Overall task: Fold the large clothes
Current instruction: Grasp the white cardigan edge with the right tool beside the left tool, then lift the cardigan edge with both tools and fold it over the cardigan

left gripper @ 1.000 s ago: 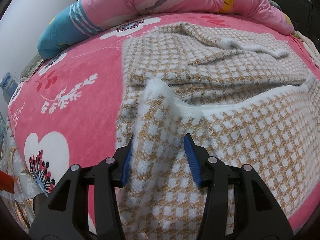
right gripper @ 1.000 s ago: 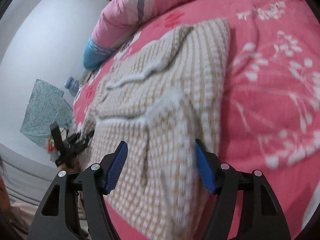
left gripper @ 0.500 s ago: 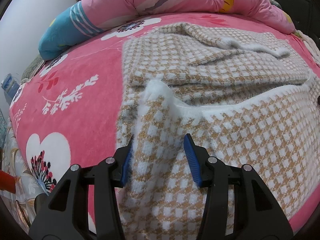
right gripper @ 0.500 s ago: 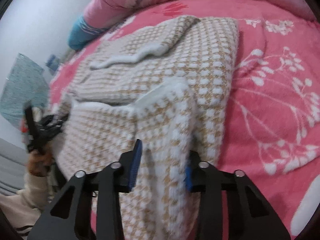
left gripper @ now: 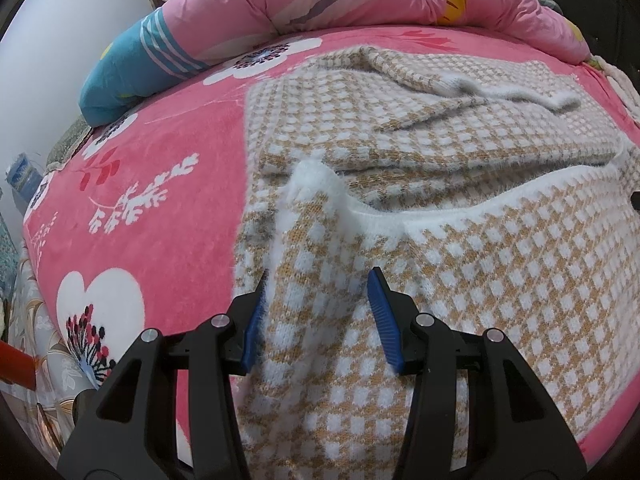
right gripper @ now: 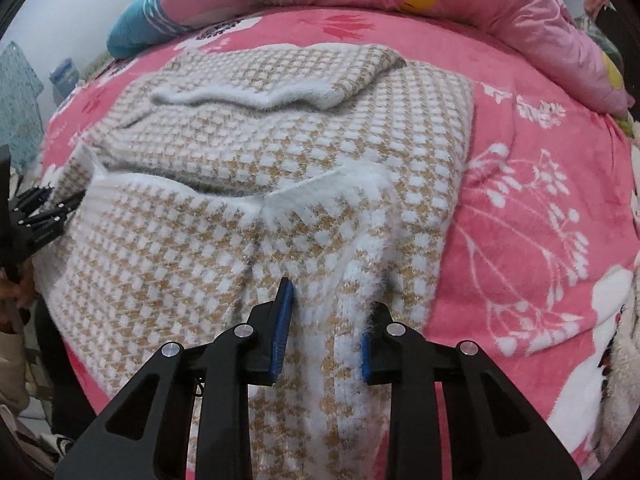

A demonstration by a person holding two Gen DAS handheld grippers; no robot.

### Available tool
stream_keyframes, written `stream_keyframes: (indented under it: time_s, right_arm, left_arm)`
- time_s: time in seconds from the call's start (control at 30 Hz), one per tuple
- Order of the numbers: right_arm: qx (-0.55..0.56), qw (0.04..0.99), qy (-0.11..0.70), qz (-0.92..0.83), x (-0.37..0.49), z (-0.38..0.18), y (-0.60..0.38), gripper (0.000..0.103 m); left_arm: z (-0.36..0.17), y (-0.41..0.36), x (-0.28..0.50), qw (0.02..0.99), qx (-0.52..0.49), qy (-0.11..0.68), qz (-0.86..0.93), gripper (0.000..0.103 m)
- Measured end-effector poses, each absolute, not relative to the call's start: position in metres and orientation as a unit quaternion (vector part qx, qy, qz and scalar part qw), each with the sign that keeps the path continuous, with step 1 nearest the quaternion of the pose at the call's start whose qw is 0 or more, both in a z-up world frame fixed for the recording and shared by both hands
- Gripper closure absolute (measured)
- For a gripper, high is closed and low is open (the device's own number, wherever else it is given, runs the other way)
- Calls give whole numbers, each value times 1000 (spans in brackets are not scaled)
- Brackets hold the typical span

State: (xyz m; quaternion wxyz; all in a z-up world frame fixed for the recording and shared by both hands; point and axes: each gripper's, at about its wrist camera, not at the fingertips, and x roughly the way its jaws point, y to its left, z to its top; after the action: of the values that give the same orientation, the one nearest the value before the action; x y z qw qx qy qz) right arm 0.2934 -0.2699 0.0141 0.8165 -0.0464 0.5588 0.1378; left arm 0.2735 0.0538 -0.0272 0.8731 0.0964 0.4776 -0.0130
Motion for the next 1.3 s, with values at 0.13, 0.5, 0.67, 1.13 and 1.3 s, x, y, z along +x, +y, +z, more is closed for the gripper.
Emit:
stream_keyframes:
  time_s: [0.13, 0.5, 0.67, 1.13, 1.3]
  right_arm:
    - [-47, 817, 559, 134, 297, 14, -268, 76]
    - [-64, 827, 545, 119, 289, 19, -259, 81]
    - [-85, 843, 520, 113, 276, 31, -250, 93]
    - [-93, 886, 445, 95, 231, 84, -242, 94]
    - [-86, 906, 404, 92, 204, 111, -242, 95]
  left_arm:
    - [-27, 53, 274, 873, 97, 477, -12, 56]
    - [-27, 54, 276, 874, 94, 476, -12, 56]
    - [-25, 57, 275, 884, 78, 461, -13, 61]
    - [18, 57, 242, 917, 79, 390, -24, 94]
    - [46, 59, 218, 933, 67, 352, -22, 95]
